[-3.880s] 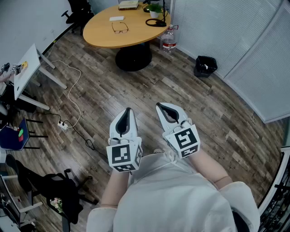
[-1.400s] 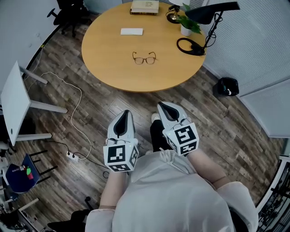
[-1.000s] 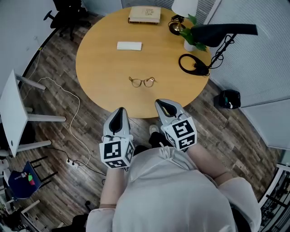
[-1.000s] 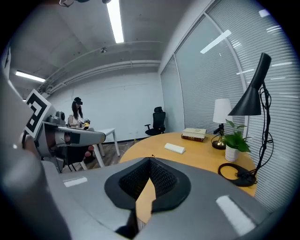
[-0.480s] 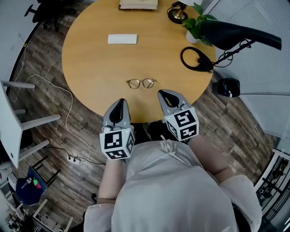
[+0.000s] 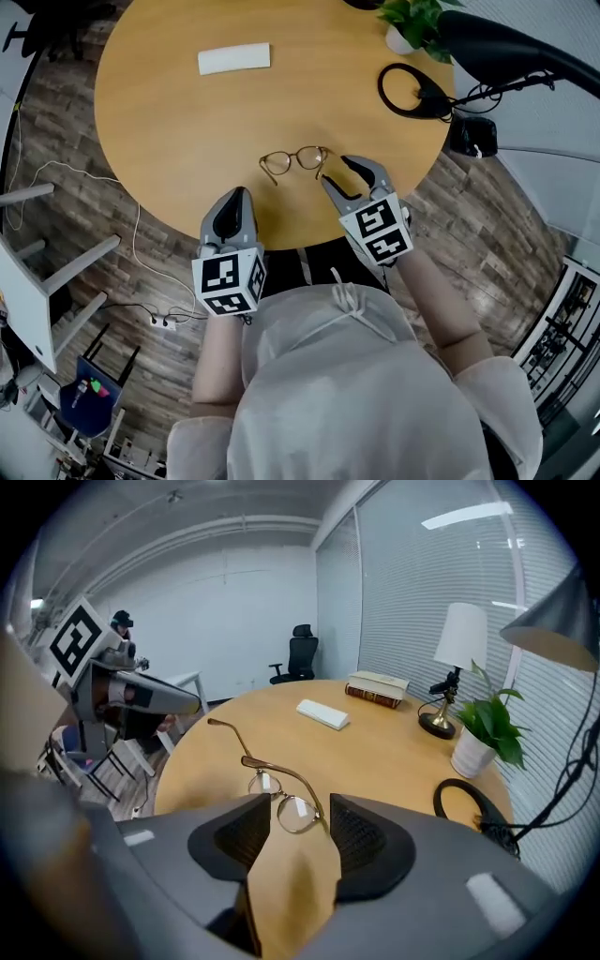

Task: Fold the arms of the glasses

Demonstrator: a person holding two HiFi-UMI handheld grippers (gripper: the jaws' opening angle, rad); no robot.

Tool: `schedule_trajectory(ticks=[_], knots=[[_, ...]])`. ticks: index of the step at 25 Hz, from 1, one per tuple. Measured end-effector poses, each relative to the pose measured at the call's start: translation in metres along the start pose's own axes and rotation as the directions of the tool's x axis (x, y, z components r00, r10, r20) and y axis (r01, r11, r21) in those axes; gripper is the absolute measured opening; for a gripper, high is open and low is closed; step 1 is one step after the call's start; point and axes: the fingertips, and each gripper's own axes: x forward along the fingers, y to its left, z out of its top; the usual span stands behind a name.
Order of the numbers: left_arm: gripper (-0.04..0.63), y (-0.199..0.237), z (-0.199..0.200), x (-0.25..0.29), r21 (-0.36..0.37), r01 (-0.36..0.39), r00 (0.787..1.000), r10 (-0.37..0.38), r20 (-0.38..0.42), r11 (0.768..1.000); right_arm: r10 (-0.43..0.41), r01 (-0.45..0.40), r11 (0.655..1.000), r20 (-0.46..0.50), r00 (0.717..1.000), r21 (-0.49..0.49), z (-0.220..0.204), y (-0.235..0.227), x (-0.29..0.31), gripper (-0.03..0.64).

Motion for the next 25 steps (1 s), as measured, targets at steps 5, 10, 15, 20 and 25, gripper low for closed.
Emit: schedule_trajectory(ticks=[5, 10, 15, 20, 25], knots=[[0.006, 0.008, -0.008, 0.018, -0.002, 0.019, 0.999, -0.019, -0.029, 1.000, 0.026, -0.026, 0.993, -0.002, 1.000, -0.114, 0.009, -0.009, 0.018, 0.211], [0.006, 0.011, -0.006, 0.028, -0.005, 0.032, 0.999, -0.032, -0.042, 0.999, 0.096, -0.106, 0.952, -0.048, 0.994, -0.287, 0.016, -0.004, 0.030, 0.129], [0.006, 0.008, -0.005, 0.038, -0.002, 0.048, 0.997, -0.048, -0.054, 0.999, 0.133, -0.151, 0.905, -0.074, 0.988, -0.399, 0.014, -0.002, 0.034, 0.027], [0.006, 0.006, -0.002, 0.049, 0.010, 0.058, 0.996, -0.058, -0.065, 0.998, 0.153, -0.172, 0.857, -0.078, 0.985, -0.486, 0.015, -0.001, 0.033, 0.014], [0.006, 0.015, 0.000, 0.065, -0.008, 0.051, 0.995, -0.051, -0.085, 0.999, 0.174, -0.194, 0.803, -0.089, 0.981, -0.564, 0.016, -0.001, 0.033, 0.014]])
